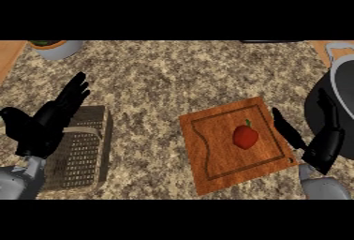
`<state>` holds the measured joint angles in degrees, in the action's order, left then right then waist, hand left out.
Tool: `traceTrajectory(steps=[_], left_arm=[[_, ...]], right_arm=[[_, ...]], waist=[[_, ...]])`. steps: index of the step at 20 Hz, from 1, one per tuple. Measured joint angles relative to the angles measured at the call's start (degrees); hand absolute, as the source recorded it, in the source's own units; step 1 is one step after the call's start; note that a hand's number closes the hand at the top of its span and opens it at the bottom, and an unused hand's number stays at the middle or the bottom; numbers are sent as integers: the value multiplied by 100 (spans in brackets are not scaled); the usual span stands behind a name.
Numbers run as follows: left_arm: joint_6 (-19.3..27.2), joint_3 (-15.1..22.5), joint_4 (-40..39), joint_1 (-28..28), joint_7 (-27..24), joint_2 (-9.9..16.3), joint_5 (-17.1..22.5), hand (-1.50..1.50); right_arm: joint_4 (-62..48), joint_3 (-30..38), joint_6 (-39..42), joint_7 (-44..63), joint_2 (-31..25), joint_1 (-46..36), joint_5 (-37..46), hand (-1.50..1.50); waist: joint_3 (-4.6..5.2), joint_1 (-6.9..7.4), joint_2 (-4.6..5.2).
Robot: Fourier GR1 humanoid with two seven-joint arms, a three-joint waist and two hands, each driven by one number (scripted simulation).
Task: Pick the bell pepper from the cutting board and place it in the pot
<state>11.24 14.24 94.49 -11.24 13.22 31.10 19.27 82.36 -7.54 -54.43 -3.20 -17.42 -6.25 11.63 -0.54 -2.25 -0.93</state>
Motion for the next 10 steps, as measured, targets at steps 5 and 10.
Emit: traceTrajectory(steps=[5,10], left_arm=[[-173,-8,-6,17,-56,-37,-12,0],[-231,-64,41,76,-96,-82,-31,0]], right_arm=[[48,-374,-425,610,449,52,915,-150],[2,-495,-291,1691,788,107,1378,-150]], waist=[[-13,41,-7],[-17,31,-8]])
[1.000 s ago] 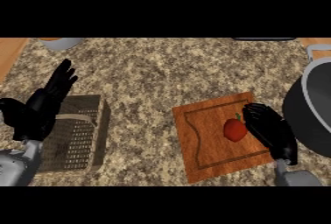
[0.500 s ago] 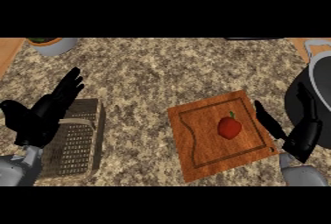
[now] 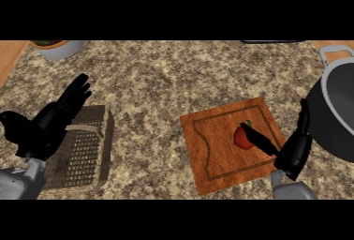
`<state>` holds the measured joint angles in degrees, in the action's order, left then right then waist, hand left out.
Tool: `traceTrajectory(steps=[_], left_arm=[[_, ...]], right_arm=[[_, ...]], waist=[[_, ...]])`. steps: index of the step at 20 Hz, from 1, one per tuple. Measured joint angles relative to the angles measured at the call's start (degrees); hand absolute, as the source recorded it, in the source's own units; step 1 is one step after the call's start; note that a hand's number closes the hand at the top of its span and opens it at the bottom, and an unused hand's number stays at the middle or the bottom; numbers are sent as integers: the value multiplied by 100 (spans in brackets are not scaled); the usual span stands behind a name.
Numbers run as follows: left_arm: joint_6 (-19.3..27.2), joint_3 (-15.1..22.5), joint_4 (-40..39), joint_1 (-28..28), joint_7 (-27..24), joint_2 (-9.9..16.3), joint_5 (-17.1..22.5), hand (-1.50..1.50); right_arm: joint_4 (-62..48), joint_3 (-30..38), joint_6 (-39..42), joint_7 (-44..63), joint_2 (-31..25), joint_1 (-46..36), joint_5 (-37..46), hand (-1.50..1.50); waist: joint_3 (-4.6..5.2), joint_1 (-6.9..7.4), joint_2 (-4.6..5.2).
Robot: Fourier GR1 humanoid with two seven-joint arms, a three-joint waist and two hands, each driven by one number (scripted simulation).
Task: Pick the bell pepper from the cutting board and place it in the pot
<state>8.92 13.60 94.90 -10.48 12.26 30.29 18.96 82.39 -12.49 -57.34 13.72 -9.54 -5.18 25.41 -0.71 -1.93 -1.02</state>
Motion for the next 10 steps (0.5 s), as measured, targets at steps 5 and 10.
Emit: traceTrajectory(steps=[5,10], left_arm=[[-94,-47,94,100,-48,-32,-2,0],[-157,-51,196,211,-102,-59,-80,0]], right_arm=[[78,54,289,1176,256,-210,422,-150],[-5,-2,902,2343,450,-403,614,-150]], waist=[[-23,28,-16],[-45,76,-11]])
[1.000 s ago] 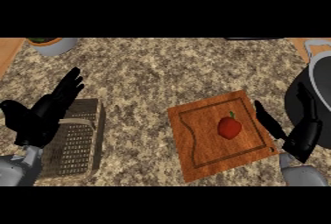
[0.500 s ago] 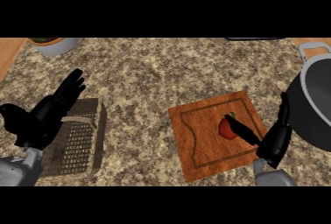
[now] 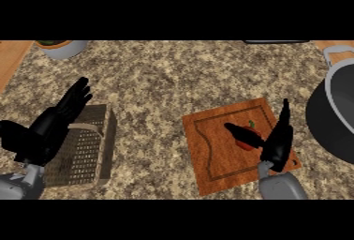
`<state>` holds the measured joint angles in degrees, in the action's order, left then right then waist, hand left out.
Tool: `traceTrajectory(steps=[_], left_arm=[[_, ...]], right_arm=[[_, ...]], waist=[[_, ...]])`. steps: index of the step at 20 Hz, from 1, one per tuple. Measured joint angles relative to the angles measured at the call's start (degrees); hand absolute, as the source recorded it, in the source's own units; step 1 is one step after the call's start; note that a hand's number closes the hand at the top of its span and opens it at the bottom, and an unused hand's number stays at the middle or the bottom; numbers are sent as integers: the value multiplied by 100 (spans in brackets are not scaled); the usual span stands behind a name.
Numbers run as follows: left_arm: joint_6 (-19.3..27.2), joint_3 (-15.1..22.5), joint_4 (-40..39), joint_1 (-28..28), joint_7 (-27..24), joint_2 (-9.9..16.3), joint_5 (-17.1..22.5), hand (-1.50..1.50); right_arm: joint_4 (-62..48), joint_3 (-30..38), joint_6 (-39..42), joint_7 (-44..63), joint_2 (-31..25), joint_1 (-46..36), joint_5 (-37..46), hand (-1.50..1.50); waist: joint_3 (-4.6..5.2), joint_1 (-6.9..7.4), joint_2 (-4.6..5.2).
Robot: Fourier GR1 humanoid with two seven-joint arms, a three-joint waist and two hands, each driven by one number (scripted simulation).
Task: Pick the bell pepper from the cutting board and place it in the pot
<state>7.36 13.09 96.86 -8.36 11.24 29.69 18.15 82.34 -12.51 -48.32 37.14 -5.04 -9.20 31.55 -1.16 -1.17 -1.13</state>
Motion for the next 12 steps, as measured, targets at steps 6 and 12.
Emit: traceTrajectory(steps=[6,12], left_arm=[[-59,-34,-6,104,-113,-66,-101,0],[-60,-31,2,142,-161,-208,-185,0]], right_arm=[[-55,-200,804,1039,-21,-101,235,-150],[163,-266,1091,1504,-118,-16,641,-150]], waist=[[-25,-22,-2],[-40,-78,-21]])
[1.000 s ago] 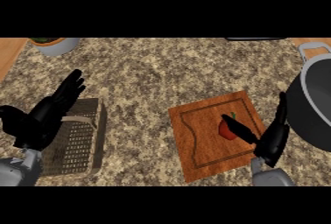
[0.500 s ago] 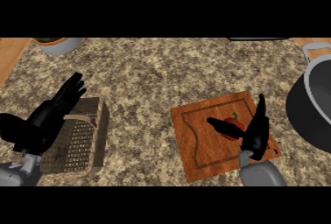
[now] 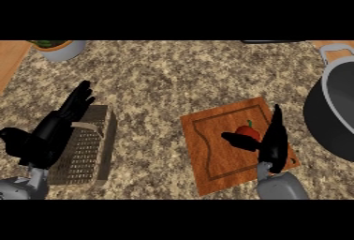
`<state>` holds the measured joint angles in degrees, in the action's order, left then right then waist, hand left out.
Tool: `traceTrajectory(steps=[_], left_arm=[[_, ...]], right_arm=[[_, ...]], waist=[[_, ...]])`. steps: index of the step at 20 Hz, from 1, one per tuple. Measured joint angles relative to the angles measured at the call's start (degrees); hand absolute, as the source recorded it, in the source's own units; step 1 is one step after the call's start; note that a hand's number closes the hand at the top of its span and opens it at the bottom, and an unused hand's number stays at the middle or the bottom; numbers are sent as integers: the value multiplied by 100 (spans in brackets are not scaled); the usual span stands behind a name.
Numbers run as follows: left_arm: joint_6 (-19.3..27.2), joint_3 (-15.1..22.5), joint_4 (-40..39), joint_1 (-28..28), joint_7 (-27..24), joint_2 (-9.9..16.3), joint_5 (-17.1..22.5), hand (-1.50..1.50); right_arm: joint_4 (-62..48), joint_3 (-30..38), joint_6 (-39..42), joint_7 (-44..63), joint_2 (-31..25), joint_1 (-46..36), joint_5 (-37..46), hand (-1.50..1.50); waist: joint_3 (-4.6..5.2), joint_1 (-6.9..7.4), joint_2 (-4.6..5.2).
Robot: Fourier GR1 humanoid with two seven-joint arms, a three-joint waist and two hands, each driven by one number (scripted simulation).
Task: Pick the bell pepper from the cutting board and place it in the pot
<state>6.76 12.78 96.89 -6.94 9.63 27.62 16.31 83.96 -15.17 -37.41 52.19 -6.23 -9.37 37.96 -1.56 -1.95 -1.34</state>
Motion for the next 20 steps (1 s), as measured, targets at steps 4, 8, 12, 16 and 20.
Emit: traceTrajectory(steps=[4,8,12,16,20], left_arm=[[-58,-46,-38,41,-72,-49,-10,0],[-86,-39,-72,43,-160,-152,-58,0],[-101,-47,-124,22,-204,-242,-94,0],[-173,-61,-153,32,-261,-299,-87,0],[-197,-32,-180,11,-301,-387,-136,0]], right_arm=[[332,-10,43,72,-69,241,165,-150],[629,-41,-26,-63,-2,496,89,-150],[929,-135,-209,-395,175,703,-64,-150],[1150,-88,-413,-830,267,839,-420,-150],[1181,-23,-625,-1252,419,991,-803,-150]], waist=[[-1,-30,-7],[-8,-19,-1],[-10,-4,10],[-11,39,22],[-19,50,31]])
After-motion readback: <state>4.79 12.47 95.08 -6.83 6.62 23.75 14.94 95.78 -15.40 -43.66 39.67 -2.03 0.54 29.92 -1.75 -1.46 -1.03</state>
